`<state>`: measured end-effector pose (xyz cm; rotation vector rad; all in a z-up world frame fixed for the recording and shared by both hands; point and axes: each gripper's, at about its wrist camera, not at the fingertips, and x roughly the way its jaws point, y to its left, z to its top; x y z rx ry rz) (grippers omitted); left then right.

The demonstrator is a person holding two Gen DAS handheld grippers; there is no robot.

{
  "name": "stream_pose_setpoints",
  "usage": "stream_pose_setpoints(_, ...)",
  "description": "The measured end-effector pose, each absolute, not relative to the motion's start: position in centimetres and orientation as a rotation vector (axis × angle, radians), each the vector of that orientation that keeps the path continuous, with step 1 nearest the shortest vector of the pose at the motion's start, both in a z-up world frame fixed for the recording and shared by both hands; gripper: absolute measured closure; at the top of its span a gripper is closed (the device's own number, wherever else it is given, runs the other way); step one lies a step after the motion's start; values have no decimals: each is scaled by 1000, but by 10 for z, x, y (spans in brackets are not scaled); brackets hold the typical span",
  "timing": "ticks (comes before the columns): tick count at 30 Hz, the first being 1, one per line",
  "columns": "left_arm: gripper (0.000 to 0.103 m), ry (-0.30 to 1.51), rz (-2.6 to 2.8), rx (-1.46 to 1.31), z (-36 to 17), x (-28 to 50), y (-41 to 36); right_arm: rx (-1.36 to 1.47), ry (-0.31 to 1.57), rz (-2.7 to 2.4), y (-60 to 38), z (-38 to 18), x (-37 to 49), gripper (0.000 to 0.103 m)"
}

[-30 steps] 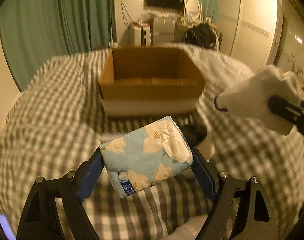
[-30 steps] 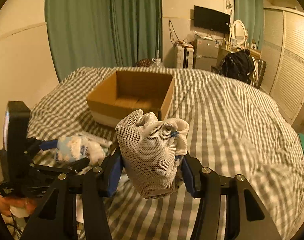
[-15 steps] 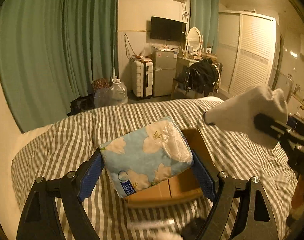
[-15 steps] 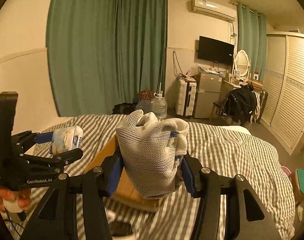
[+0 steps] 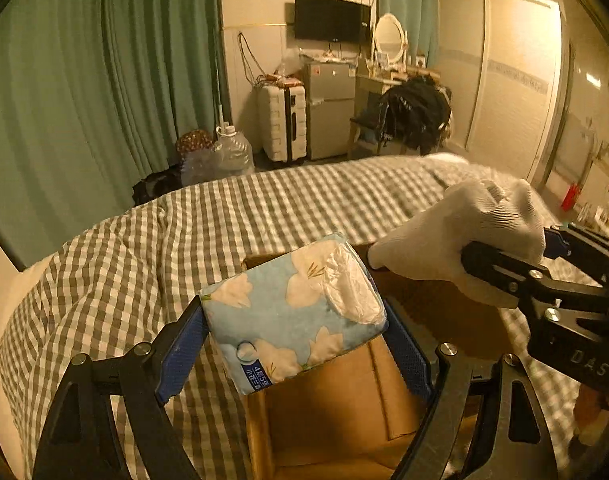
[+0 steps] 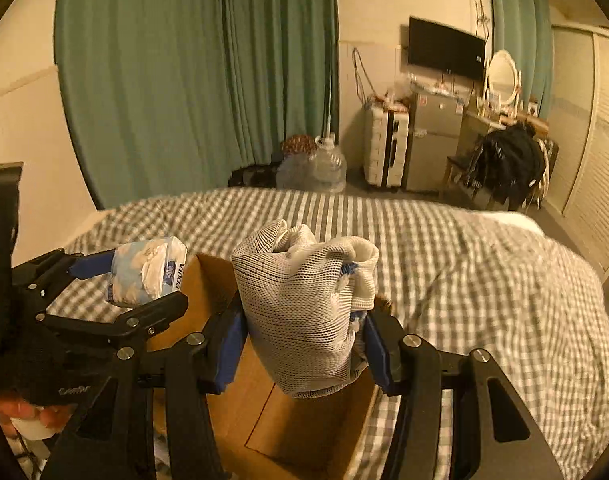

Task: Organize objects
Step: 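Carry the tissue pack and glove over the box and release both inside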

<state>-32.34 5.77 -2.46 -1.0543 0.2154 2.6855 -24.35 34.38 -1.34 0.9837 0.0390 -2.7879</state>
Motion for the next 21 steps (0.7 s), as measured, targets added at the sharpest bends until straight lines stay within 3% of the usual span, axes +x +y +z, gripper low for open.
stream_pose_setpoints(5,17,275,2625,-1074,-47,-317,73,1087,46,-2768,345,-48,-253,51)
stream_pose_setpoints(14,17,317,2556,-1092,-67,-311,86,1119,3,-2755,354,-62,-251,51)
stream_pose_setpoints(21,8,274,2567,-1104,-70,-307,80,1095,-10,-2779,352,-57,-243,44)
